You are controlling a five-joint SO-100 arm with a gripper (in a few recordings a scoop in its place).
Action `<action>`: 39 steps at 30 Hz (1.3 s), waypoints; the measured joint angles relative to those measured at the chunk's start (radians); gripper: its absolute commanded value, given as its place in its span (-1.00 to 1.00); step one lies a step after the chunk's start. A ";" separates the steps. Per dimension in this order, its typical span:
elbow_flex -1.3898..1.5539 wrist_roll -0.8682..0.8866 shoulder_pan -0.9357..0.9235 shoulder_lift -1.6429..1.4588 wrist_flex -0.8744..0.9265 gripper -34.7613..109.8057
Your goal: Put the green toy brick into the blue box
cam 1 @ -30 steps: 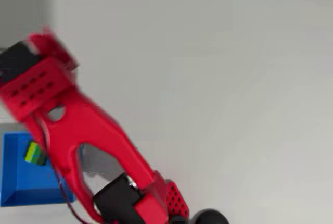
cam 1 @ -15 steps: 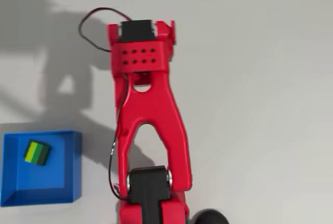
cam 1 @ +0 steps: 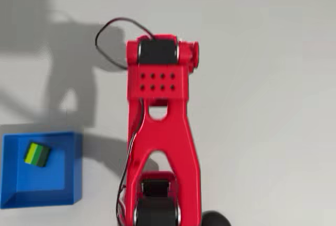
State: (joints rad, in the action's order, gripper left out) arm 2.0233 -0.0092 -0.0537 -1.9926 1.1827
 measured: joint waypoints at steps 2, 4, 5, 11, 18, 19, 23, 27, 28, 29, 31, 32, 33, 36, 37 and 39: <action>0.097 -0.014 -0.003 -0.109 -0.034 -0.52; 0.198 -0.020 0.002 -0.221 -0.069 -0.52; 0.253 -0.021 0.003 -0.276 -0.084 -0.52; 0.545 -0.021 0.002 -0.592 -0.138 -0.52; 0.759 -0.014 0.003 -0.864 -0.138 -0.52; 0.784 -0.014 0.003 -0.893 -0.138 -0.52; 0.876 -0.020 0.003 -0.983 -0.143 -0.52; 0.946 -0.012 0.003 -1.054 -0.158 -0.52; 0.965 -0.014 0.003 -1.069 -0.158 -0.52; 0.980 -0.018 0.003 -1.083 -0.158 -0.52; 1.002 -0.020 0.003 -1.108 -0.158 -0.52; 1.017 -0.020 0.003 -1.123 -0.158 -0.52; 1.025 -0.021 0.003 -1.132 -0.158 -0.52; 1.035 -0.017 0.003 -1.169 -0.158 -0.52; 1.045 -0.014 0.003 -1.177 -0.158 -0.52; 1.048 -0.012 0.003 -1.181 -0.158 -0.52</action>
State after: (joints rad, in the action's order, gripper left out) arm 3.0710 -0.0215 -0.0506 -3.1738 1.0247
